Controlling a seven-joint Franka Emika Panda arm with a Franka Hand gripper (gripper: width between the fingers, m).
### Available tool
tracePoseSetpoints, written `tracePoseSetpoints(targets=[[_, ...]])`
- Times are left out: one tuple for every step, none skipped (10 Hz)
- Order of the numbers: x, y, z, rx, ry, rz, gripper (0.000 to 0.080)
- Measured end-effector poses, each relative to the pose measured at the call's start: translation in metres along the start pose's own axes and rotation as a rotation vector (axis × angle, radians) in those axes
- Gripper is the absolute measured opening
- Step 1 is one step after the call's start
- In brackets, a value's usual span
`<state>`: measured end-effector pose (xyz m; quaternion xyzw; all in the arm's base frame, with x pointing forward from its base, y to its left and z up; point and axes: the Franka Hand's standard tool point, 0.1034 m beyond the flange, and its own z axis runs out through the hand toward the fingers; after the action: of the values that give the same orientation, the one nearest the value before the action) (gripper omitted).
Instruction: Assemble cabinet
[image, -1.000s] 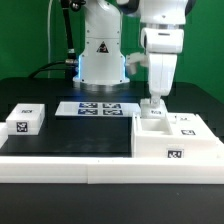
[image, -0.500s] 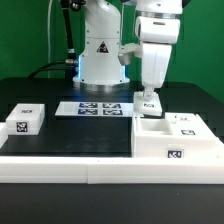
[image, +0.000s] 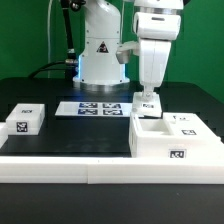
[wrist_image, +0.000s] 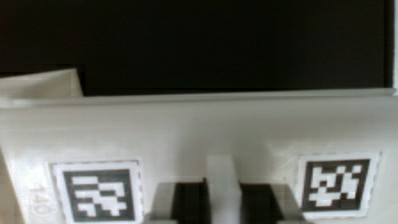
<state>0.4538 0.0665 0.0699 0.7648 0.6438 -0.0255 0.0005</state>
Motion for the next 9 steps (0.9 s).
tracePoseSetpoints(targets=[[0.0005,0.0017,-0.0007,-0.003,0.001,0.0,0.0068],[0.0012,0.0029,-0.0004,-0.003,0.002,0.0,0.0068],[0.0012,0.0024,0.0008,-0.001,0.002,0.0,0.0068],[0.0011,0.0024,0.0008,-0.001,0.002,0.0,0.0068],[0.0011,0.0024,0.0009,-0.001,0.002,0.0,0.0068],[0.0011,0.0023,0.0009,-0.001,0.002,0.0,0.0068],[0.001,0.0023,0.0009,-0.001,0.001,-0.001,0.0068],[0.0011,0.0019,0.0013,-0.001,0.001,-0.002,0.0068],[0.0013,0.0005,0.0022,0.0,0.001,0.002,0.0068]])
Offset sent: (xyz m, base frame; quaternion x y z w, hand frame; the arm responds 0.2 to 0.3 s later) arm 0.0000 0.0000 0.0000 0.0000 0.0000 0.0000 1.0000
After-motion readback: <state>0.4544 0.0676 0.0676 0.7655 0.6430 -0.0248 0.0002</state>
